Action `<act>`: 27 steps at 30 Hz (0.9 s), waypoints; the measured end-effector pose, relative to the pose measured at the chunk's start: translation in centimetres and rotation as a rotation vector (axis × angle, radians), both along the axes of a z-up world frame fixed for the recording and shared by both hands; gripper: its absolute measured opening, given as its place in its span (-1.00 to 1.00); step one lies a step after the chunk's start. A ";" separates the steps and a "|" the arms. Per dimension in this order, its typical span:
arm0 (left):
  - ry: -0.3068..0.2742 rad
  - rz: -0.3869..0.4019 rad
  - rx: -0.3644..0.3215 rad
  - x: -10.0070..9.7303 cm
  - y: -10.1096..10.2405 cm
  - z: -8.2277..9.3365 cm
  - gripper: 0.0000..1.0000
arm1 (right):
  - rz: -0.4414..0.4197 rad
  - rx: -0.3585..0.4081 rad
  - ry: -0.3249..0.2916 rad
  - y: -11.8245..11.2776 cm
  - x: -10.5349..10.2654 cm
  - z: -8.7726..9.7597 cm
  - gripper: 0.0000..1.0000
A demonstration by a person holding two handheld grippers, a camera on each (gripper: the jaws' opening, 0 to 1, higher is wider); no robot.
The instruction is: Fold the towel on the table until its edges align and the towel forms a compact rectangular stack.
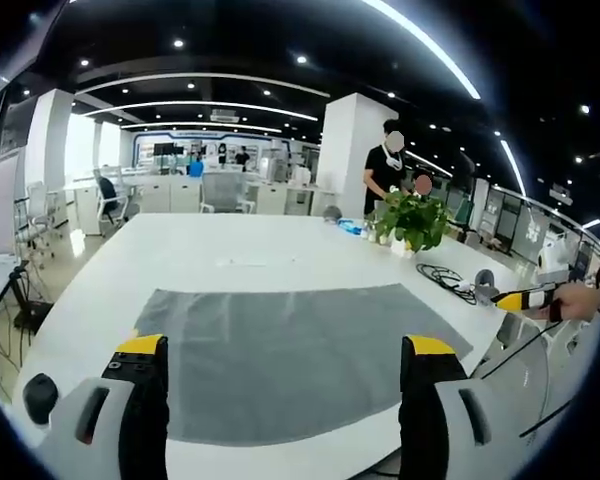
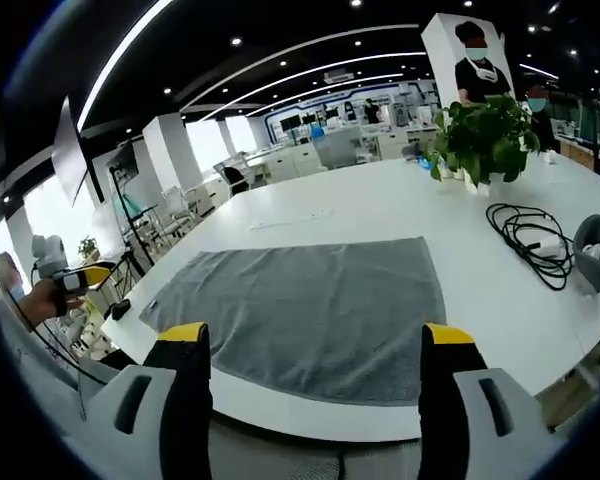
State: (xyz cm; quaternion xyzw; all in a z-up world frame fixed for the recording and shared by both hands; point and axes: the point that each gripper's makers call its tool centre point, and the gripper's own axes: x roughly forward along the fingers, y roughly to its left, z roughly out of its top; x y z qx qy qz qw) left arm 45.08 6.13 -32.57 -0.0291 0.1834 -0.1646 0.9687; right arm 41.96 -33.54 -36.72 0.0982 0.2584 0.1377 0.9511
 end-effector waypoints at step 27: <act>0.065 -0.021 0.002 -1.0 -0.2 -2.0 0.93 | -0.007 0.000 0.036 -0.1 -0.6 -0.5 0.68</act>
